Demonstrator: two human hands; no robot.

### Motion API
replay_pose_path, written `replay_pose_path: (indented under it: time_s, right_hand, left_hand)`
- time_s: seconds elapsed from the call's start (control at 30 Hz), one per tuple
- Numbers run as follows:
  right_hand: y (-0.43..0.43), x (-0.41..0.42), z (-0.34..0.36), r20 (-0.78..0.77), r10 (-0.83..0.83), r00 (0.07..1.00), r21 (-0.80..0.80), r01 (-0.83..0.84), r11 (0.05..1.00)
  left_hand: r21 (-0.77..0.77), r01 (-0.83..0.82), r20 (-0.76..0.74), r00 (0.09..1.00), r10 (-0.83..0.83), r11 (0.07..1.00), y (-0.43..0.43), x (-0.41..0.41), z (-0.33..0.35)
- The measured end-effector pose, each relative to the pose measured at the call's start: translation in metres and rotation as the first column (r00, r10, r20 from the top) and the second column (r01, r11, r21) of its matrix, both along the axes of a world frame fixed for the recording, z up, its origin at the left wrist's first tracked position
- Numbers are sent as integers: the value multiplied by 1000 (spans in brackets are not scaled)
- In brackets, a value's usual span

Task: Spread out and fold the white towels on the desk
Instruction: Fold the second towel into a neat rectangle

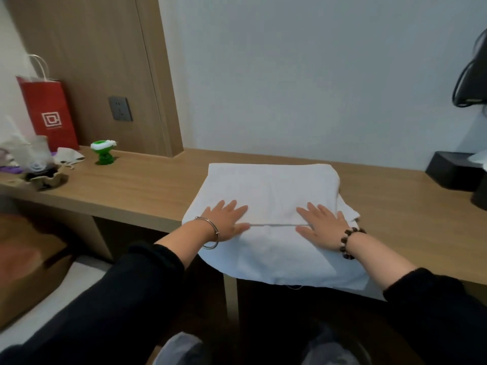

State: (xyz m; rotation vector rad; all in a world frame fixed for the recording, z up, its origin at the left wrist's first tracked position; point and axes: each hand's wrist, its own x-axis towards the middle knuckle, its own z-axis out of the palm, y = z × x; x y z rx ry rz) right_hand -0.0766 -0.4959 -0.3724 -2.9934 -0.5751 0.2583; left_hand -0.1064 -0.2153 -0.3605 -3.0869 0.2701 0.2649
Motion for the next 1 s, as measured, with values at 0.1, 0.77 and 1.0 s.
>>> replay_pose_path:
  time_s: [0.1,0.77,1.0]
  right_hand:
    - [-1,14,-9,50,-15,999,9,15,1000]
    - [1,178,0,1,-4,1000,-68,4,998]
    - [4,195,1,142,-112,984,199,82,977]
  left_hand:
    - [-14,-29,44,999,29,999,1,11,-11]
    - [-35,-154,73,985,156,987,-10,150,-13]
    - [-106,-21,162,986,39,994,-2,171,-8]
